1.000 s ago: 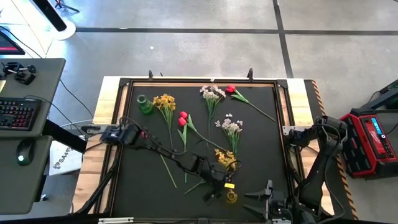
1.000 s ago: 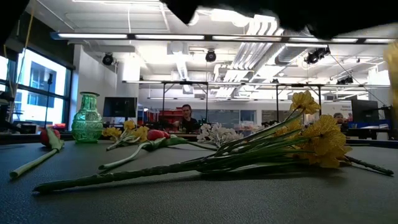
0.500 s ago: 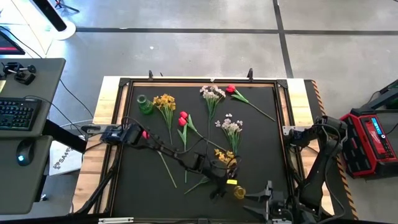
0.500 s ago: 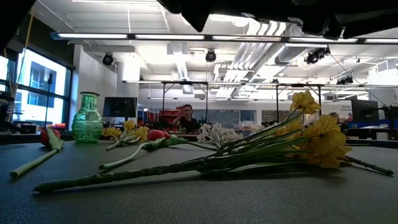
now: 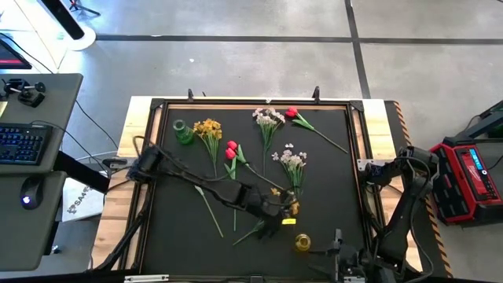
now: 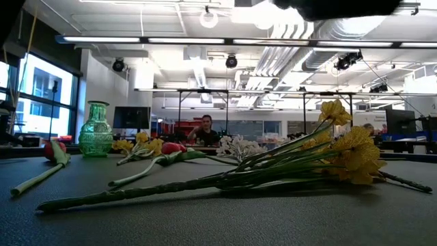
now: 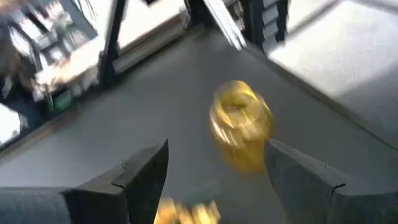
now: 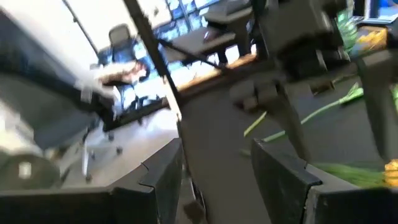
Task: Sort flowers into vase by color
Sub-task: Put the white flower into the yellow vase
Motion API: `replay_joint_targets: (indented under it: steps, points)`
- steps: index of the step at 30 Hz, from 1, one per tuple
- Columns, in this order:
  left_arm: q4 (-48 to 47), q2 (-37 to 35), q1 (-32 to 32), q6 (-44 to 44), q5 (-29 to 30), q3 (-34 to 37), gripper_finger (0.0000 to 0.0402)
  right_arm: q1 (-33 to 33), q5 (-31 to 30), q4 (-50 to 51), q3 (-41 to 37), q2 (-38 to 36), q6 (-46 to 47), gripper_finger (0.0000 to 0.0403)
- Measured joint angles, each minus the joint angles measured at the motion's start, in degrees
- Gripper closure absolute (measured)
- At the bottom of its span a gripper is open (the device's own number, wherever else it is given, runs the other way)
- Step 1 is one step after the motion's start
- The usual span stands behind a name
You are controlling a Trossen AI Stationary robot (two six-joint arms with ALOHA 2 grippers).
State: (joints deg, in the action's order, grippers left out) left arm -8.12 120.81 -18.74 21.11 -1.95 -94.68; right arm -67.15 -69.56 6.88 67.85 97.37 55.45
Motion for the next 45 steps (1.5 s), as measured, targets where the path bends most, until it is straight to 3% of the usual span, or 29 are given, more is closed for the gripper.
replay_joint_targets:
  steps: [4,9,14,18,22,27,34,40,45]
  points:
    - [-0.9,-7.92,-1.22,-3.32,7.85,11.13,0.0149,1.33,1.78,2.56,-0.09,2.04,-0.01,0.0226]
    - [5.22,-19.87,-2.49,-12.58,16.72,27.81,0.0149,6.15,4.53,4.41,-0.09,4.08,0.43,0.0226]
    - [6.49,-31.84,-7.16,-21.02,22.69,41.11,0.0149,15.78,20.05,7.49,-0.09,3.6,4.48,0.0226]
    - [5.84,-40.89,-11.97,-27.31,31.55,50.0,0.0149,23.26,34.33,7.58,-0.09,3.6,3.66,0.0226]
    - [6.34,-47.65,-16.32,-33.64,39.53,57.38,0.0149,29.63,41.8,8.2,-0.09,3.17,4.21,0.0226]
    - [6.8,-50.54,-19.5,-39.15,45.32,63.56,0.0149,37.31,45.65,18.78,-0.07,0.31,7.37,0.0226]
    - [8.49,-50.34,-20.7,-41.55,48.74,69.34,0.0149,46.75,43.02,44.79,-0.12,-1.84,23.06,0.0226]
    - [11.5,-50.34,-20.66,-42.02,52.0,73.27,0.0149,51.48,49.98,47.46,-2.97,-0.93,21.06,0.022]
    - [16.16,-50.34,-20.66,-42.0,52.04,76.04,0.0149,52.82,52.29,46.29,-5.24,-0.93,22.45,0.0171]
